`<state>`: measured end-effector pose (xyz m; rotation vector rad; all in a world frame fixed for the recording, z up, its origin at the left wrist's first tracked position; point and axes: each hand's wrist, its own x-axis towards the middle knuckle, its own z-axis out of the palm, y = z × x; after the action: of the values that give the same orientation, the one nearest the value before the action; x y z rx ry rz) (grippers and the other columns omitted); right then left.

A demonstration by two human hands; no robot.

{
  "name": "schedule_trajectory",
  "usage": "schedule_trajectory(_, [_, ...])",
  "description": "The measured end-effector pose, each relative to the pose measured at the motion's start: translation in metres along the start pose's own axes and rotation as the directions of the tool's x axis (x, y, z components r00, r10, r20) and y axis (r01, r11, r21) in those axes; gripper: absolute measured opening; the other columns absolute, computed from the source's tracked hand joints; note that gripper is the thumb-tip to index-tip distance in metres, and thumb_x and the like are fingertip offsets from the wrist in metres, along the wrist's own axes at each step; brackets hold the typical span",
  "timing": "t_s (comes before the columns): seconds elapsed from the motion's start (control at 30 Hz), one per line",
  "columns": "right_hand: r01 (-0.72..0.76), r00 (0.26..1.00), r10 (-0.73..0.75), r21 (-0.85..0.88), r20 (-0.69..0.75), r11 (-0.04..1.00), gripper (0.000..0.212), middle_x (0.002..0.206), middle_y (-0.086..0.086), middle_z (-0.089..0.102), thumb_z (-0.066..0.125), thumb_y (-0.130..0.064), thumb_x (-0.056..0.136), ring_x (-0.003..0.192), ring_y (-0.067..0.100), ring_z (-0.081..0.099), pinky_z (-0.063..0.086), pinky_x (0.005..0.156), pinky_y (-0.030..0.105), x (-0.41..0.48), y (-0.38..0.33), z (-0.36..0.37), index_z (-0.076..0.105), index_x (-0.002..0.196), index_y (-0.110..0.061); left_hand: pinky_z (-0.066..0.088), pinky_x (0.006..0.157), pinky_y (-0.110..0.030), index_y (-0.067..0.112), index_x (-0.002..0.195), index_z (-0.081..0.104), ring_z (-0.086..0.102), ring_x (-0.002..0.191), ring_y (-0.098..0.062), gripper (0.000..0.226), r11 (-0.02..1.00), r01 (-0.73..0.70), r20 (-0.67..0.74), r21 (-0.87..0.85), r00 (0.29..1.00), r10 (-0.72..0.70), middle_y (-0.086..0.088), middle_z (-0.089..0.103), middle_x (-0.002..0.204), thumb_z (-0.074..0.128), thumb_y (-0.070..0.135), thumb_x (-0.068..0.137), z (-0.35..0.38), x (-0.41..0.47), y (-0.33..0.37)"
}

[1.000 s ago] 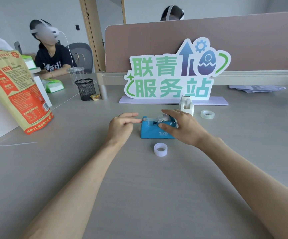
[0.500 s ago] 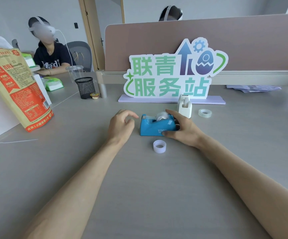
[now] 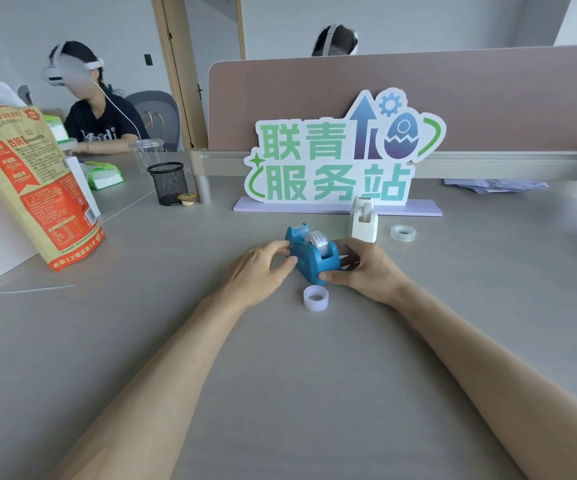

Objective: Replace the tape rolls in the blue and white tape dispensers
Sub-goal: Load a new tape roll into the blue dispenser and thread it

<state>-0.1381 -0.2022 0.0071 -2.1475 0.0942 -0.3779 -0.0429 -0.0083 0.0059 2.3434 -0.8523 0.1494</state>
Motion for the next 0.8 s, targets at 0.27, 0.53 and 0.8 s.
schedule_trajectory(0.27, [0.001,0.999,-0.002,0.022,0.042,1.0,0.047,0.105,0.005,0.073,0.08,-0.009,0.074,0.092,0.023,0.068,0.055,0.089,0.041,0.009,0.009,0.001,0.055,0.114,-0.012,0.037,0.101,-0.03,0.034,0.136,0.046,0.039,0.128,-0.012,0.075,0.998,0.05,0.208,-0.034,0.977,-0.041,0.002,0.045,0.126,0.064,0.069,0.072,0.001,0.0,-0.007])
schedule_trajectory(0.53, [0.035,0.999,-0.037,-0.047,-0.032,0.998,0.047,0.117,0.004,0.069,0.077,-0.014,0.078,0.085,0.014,0.065,0.054,0.081,0.023,0.035,0.006,0.017,0.055,0.12,-0.013,0.048,0.086,-0.038,0.02,0.117,0.061,0.055,0.109,-0.026,0.043,1.0,-0.008,0.101,0.025,0.995,0.006,-0.006,0.066,0.106,0.057,0.051,0.088,0.012,0.027,-0.014])
schedule_trajectory(0.8, [-0.009,0.996,-0.008,-0.191,-0.09,0.982,0.056,0.13,0.004,0.062,0.072,-0.024,0.082,0.097,0.015,0.063,0.049,0.09,0.027,0.091,0.014,0.027,0.049,0.132,-0.013,0.043,0.087,-0.04,0.009,0.107,0.056,0.05,0.113,-0.031,0.038,0.977,0.06,0.054,0.206,0.996,-0.073,-0.013,0.061,0.114,0.045,0.044,0.097,0.025,0.079,-0.021])
